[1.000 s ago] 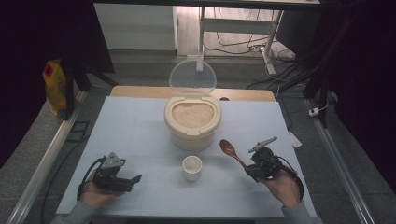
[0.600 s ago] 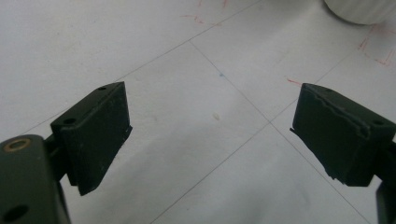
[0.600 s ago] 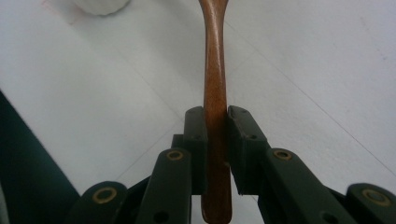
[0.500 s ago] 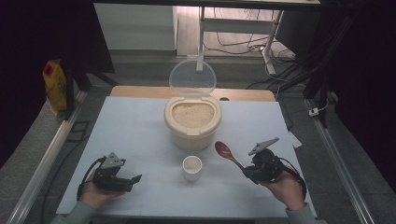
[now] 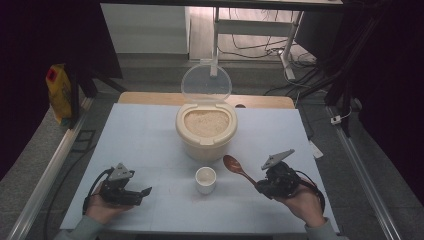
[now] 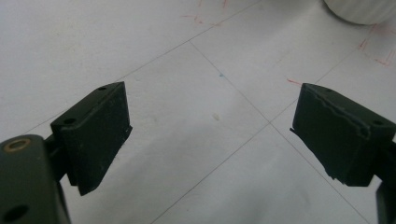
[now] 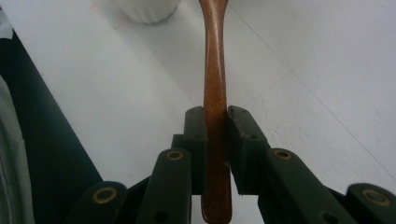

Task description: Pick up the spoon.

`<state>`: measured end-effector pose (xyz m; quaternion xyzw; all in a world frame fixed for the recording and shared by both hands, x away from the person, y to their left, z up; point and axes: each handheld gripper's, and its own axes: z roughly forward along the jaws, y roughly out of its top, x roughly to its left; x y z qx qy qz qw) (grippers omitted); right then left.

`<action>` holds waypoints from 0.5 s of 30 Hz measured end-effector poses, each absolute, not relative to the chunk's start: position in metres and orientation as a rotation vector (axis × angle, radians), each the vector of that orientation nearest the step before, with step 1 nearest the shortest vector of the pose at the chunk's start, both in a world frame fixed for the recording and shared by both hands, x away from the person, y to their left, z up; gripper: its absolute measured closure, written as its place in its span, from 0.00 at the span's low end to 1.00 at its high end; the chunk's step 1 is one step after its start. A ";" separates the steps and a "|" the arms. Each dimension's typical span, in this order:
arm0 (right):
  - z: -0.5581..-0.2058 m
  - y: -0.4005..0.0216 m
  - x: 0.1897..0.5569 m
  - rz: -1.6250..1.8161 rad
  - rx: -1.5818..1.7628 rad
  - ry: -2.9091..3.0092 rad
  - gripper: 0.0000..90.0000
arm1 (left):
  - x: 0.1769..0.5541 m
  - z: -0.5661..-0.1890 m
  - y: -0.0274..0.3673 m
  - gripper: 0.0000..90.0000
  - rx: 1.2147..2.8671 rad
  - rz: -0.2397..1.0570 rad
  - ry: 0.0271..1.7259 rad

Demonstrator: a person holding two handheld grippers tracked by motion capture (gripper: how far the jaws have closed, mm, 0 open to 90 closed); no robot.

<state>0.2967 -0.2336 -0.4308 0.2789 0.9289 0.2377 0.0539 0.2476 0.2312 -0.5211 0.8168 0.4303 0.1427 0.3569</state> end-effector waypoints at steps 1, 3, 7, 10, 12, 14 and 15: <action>-0.431 -0.234 0.297 0.722 0.847 2.822 0.86 | 0.248 -0.521 0.231 0.12 2.108 0.368 1.111; -0.430 -0.228 0.294 0.720 0.811 2.828 0.86 | 0.248 -0.521 0.231 0.12 2.108 0.369 1.111; -0.429 -0.224 0.292 0.723 0.788 2.832 0.86 | 0.248 -0.521 0.231 0.12 2.111 0.368 1.108; -0.430 -0.219 0.290 0.717 0.751 2.839 0.86 | 0.248 -0.520 0.231 0.12 2.112 0.368 1.102; -0.431 -0.214 0.289 0.713 0.737 2.847 0.86 | 0.248 -0.520 0.230 0.12 2.111 0.369 1.100; -0.432 -0.208 0.288 0.700 0.697 2.862 0.86 | 0.247 -0.520 0.229 0.12 2.109 0.370 1.099; -0.432 -0.208 0.288 0.700 0.697 2.862 0.86 | 0.248 -0.519 0.229 0.12 2.111 0.371 1.094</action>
